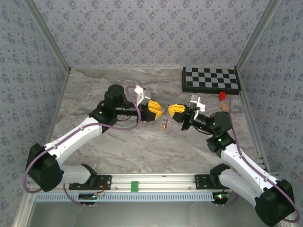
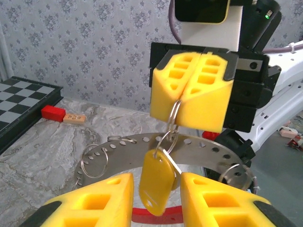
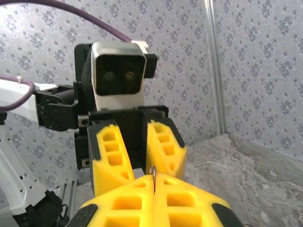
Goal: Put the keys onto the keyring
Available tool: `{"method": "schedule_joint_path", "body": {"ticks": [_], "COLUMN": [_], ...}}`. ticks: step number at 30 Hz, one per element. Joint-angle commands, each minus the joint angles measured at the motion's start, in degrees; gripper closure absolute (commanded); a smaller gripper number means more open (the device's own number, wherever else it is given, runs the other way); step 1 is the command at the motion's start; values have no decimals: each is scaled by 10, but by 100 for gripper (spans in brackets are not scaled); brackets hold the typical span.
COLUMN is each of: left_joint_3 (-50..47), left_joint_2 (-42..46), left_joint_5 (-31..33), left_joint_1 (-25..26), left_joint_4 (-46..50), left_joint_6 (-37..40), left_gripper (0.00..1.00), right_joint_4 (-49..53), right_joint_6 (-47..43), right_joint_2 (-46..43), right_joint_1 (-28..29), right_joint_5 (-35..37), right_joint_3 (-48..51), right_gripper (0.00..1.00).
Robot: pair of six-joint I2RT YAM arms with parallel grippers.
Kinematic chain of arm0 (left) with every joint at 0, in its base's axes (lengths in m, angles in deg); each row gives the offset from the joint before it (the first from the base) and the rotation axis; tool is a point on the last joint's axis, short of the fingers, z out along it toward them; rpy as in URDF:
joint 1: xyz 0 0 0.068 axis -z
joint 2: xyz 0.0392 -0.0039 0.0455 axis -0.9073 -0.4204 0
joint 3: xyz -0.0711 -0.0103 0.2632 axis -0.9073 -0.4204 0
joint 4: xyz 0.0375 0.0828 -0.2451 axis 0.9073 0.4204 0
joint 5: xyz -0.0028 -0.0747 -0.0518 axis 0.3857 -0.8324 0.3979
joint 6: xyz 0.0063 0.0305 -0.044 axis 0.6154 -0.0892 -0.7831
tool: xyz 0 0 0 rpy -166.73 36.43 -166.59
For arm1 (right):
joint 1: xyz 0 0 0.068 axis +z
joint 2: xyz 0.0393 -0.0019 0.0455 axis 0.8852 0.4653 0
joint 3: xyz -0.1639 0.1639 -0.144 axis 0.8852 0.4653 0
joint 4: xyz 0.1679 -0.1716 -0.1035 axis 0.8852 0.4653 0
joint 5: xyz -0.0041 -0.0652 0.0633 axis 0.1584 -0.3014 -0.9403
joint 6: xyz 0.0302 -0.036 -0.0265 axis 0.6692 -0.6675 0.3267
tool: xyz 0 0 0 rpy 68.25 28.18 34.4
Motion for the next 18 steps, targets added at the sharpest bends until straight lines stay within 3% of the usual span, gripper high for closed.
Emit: {"method": "schedule_joint_path", "body": {"ticks": [1, 18], "left_joint_3": [7, -3], "left_joint_2": [-2, 23], "left_joint_5": [5, 14], "left_joint_1": [8, 18], "left_joint_4": [-18, -25], "left_joint_6": [0, 12], "left_gripper": [69, 52], "right_joint_4": [-46, -40], "right_joint_6": [24, 25], "right_joint_2": [0, 8], "right_joint_1": [-3, -2], "right_joint_5": [-6, -6], "right_joint_3": [0, -1], "right_gripper": [100, 100]}}
